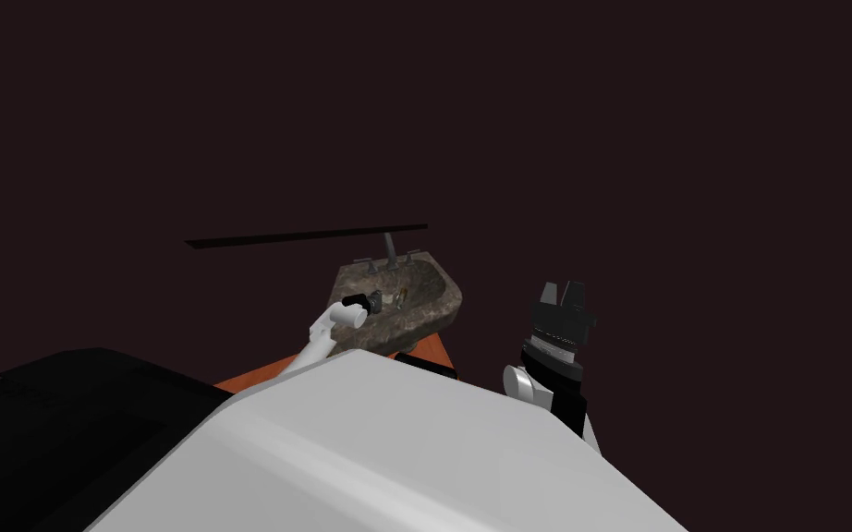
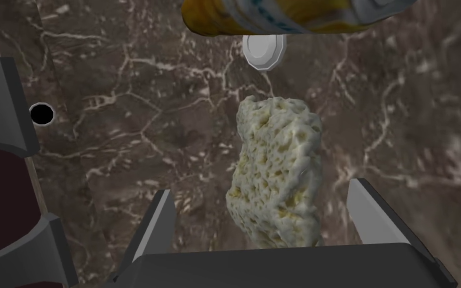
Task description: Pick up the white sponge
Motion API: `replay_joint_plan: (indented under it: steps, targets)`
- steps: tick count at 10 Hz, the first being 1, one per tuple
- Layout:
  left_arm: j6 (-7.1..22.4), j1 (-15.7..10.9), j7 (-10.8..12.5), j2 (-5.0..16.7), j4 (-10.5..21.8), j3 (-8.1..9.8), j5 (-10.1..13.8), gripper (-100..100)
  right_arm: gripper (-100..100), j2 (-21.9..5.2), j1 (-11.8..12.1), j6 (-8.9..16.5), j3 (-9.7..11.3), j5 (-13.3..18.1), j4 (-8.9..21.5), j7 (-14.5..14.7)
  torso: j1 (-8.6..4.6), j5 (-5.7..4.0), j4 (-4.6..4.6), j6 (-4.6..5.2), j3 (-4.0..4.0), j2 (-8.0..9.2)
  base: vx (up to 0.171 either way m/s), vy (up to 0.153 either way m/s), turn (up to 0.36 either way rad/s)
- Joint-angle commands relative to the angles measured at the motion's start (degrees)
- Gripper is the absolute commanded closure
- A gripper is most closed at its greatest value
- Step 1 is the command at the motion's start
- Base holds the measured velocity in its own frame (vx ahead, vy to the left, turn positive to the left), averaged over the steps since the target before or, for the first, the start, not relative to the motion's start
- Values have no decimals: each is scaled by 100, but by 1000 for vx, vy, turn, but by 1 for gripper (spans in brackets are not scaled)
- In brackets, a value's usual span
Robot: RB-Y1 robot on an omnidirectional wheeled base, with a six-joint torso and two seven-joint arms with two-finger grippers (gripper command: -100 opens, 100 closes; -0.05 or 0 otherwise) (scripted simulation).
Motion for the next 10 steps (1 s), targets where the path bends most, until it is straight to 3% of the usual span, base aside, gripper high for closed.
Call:
replay_joint_plan:
  steps: [1,5,6,7,9,10]
  targets:
    - [0,0,0,0,0,0,0,100,0,0,0,0,0,0,0,0,0,0,0,0,0,0,0,0,0]
    - [1,-1,-5,2,-2,-2,-2,100,0,0,0,0,0,0,0,0,6,3,2,-2,4,7,0,0,0]
    - [1,0,-5,3,-2,-2,-2,0,0,0,0,0,0,0,0,0,6,3,2,-2,5,8,0,0,0]
    - [128,63,42,51,-185,8,49,100,0,0,0,0,0,0,0,0,5,3,2,-2,5,8,-28,9,34]
    - [129,71,41,51,-208,8,44,100,0,0,-1,0,0,0,0,0,10,3,6,-5,17,30,-36,9,20]
    - [146,77,48,53,-219,8,44,0,0,0,-1,0,0,0,0,0,8,3,6,-3,14,23,0,0,0]
